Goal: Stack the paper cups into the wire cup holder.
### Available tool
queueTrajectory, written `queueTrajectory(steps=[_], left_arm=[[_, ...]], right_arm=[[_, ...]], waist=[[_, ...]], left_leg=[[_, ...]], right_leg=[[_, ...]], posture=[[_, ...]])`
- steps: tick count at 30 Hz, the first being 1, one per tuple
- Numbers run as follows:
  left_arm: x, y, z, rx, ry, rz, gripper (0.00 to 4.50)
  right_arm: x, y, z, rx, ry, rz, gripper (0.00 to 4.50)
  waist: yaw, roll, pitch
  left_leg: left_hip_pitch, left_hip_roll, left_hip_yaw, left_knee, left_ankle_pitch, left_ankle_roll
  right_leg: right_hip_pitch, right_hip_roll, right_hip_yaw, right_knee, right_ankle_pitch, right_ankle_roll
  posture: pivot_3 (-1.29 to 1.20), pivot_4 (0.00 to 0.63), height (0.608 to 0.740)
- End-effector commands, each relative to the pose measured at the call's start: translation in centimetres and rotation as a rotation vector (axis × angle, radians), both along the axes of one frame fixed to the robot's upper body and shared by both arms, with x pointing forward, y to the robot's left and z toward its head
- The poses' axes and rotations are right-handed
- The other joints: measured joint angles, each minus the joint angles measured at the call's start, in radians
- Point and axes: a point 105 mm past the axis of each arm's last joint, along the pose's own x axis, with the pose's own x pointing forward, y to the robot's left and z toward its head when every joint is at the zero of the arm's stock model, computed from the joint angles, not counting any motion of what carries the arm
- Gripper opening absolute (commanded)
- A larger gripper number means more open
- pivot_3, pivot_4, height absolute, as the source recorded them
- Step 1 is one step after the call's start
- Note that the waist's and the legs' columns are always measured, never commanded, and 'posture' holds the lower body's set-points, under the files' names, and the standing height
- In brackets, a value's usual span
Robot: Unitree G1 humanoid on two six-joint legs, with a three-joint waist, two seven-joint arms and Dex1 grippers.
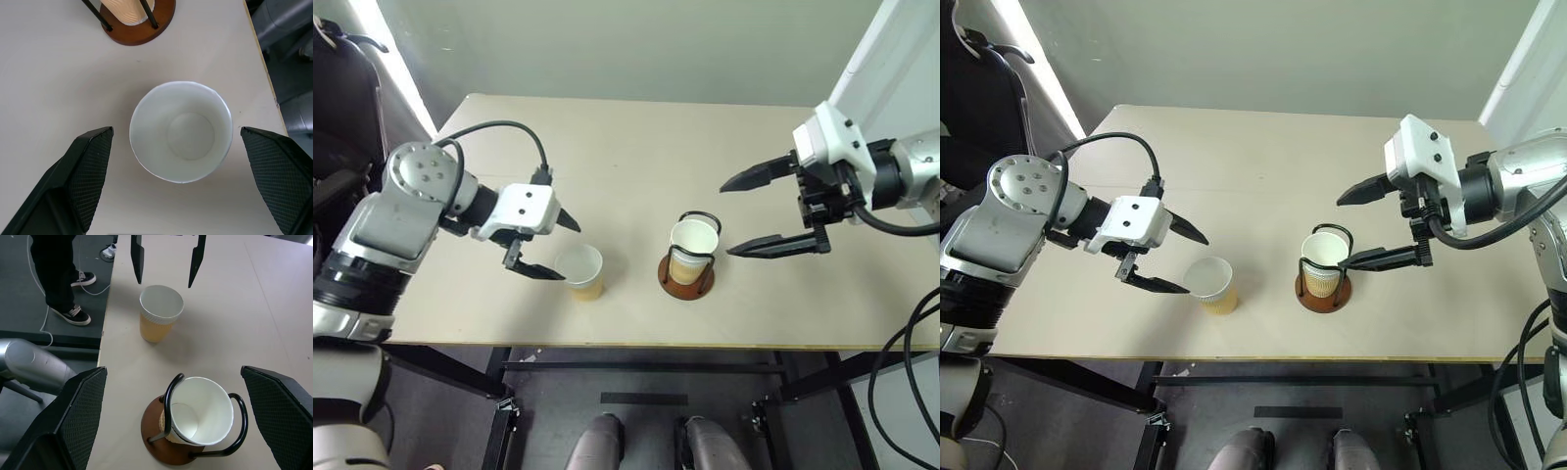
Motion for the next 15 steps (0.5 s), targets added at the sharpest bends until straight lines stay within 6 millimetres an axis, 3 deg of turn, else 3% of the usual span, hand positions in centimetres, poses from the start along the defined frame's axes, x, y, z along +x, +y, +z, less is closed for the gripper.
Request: queueTrajectory(steps=[1,14,15], left_arm=[[-0.6,-0.2,-0.5,0.021,0.028,-0.044,4.50],[-0.3,0.1,-3.4,0.104,0.054,-0.041,4.50],[-0.2,0.1,-3.5,0.103,0.052,-0.038,4.32]], right_arm=[[-0.4,-0.5,0.6,0.003,-0.049,-0.007,4.45],[-0.1,-1.8,-0.4,-0.016,-0.035,-0.068,4.45],[-0.1,-1.8,-0.4,-0.015,-0.035,-0.070,4.49]], waist=[[-0.001,0.000,0.000],[-0.002,0.000,0.000],[-0.001,0.000,0.000]], left_leg=[[0.000,0.000,0.000,0.000,0.000,0.000],[0.000,0.000,0.000,0.000,0.000,0.000],[0.000,0.000,0.000,0.000,0.000,0.000]], right_leg=[[0.000,0.000,0.000,0.000,0.000,0.000],[0.000,0.000,0.000,0.001,0.000,0.000],[0.000,0.000,0.000,0.001,0.000,0.000]], posture=[[0.00,0.150,0.740],[0.00,0.150,0.740],[0.00,0.150,0.740]])
